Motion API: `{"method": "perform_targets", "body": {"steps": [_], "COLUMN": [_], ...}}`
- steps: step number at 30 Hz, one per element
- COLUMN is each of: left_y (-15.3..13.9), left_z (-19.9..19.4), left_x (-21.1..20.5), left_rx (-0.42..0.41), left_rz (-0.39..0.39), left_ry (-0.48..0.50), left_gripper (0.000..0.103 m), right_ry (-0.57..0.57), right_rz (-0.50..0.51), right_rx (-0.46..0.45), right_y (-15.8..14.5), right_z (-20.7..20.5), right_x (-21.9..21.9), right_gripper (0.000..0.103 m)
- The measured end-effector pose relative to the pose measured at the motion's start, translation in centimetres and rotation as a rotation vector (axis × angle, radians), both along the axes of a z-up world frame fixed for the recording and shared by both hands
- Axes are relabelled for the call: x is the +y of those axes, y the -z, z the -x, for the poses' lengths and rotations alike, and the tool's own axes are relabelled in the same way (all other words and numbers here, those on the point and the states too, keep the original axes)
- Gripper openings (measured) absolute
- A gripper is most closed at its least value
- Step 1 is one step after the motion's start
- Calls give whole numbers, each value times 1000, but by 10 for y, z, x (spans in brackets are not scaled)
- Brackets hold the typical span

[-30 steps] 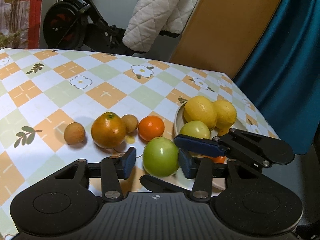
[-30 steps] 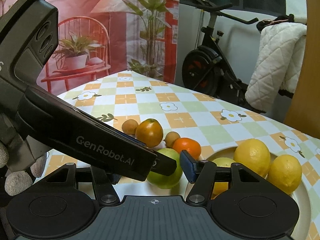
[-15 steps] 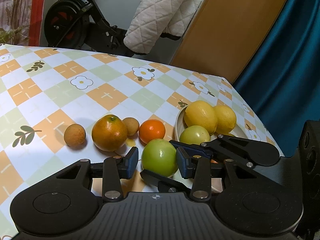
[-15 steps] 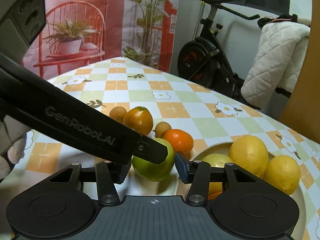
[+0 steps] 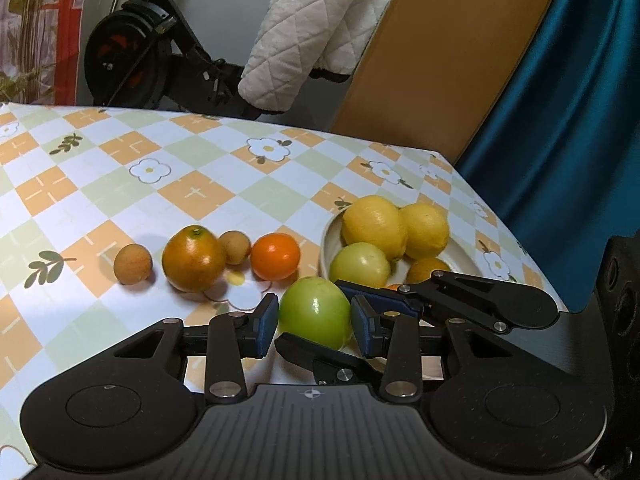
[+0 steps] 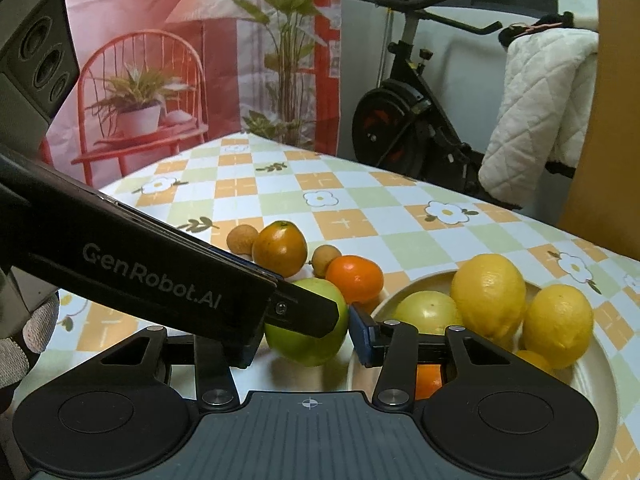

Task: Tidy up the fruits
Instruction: 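Carry the green fruit with both tools onto the plate and open them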

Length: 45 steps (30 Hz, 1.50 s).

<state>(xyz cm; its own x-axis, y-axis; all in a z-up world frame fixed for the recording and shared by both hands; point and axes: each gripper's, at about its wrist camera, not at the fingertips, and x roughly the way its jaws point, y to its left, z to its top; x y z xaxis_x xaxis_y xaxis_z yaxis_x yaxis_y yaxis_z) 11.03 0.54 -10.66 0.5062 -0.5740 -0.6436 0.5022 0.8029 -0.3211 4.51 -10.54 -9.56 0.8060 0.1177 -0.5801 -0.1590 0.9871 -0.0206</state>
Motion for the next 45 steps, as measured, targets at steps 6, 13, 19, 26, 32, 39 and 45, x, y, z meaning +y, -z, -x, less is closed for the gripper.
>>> {"method": "perform_targets", "body": {"steps": [6, 13, 19, 26, 32, 39, 45], "left_y": [-15, -28, -34, -29, -23, -7, -5], "left_z": [15, 26, 30, 25, 16, 7, 3], "left_x": [-12, -35, -71, -119, -149, -175, -182], "left_rx": [-43, -76, -93, -86, -81, -70, -61], "left_rz": [-8, -13, -8, -12, -22, -80, -114], "left_ry": [13, 48, 101, 160, 201, 221, 220], "left_gripper": [42, 42, 42, 42, 38, 28, 28], "right_ry": [17, 57, 116, 194, 234, 279, 277], "right_rz": [-28, -37, -33, -34, -52, -95, -136], "right_rx": [-43, -86, -112, -119, -112, -80, -74], "right_y": [-14, -28, -36, -34, -25, -1, 6], "right_z": [19, 40, 58, 72, 71, 59, 58], "right_x": [-8, -27, -57, -105, -139, -168, -177], "right_gripper": [42, 42, 42, 41, 35, 34, 35]}}
